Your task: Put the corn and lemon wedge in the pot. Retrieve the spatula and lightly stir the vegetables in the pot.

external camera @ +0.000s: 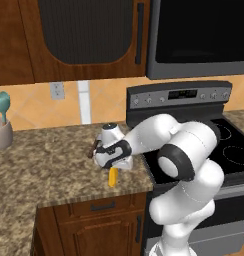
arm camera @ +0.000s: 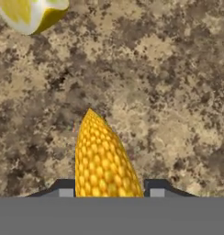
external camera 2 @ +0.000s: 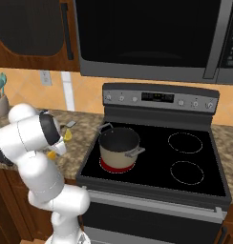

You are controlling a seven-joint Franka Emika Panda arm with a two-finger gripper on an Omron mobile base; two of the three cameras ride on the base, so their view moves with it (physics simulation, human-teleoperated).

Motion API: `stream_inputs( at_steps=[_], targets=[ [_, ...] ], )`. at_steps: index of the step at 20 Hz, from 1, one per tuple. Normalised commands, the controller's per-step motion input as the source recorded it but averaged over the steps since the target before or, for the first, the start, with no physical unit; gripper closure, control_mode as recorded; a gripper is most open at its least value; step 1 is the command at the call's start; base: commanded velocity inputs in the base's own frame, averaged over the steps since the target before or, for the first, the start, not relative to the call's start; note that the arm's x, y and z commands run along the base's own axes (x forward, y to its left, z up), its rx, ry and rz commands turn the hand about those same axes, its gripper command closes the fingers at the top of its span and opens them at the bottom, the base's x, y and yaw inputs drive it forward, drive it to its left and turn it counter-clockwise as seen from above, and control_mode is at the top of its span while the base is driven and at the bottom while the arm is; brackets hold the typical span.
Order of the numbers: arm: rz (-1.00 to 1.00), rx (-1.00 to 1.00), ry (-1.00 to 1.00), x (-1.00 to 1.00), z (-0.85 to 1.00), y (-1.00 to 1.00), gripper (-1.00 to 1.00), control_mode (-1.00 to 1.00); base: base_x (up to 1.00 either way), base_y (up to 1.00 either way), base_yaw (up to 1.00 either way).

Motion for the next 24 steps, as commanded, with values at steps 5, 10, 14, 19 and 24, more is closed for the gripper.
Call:
stream_inputs(
  at_steps=[5,10,14,19,24],
  targets=[
    [-0.09,0.0,-0.15,-0.49,0.43,-0.45,1.0,-1.0,0.0,0.0,0.0],
    [-0.06,0.06,-0.09,-0.82,1.0,-0.31,1.0,-1.0,0.0,0.0,0.0],
    [-0.05,0.01,-0.06,-0.7,1.0,-0.47,1.0,-1.0,0.0,0.0,0.0],
    [-0.09,-0.11,-0.13,-0.39,1.0,-0.87,1.0,-1.0,0.0,0.0,0.0],
    [-0.1,-0.18,-0.19,-0.11,0.91,-0.95,1.0,-1.0,0.0,0.0,0.0]
  ],
)
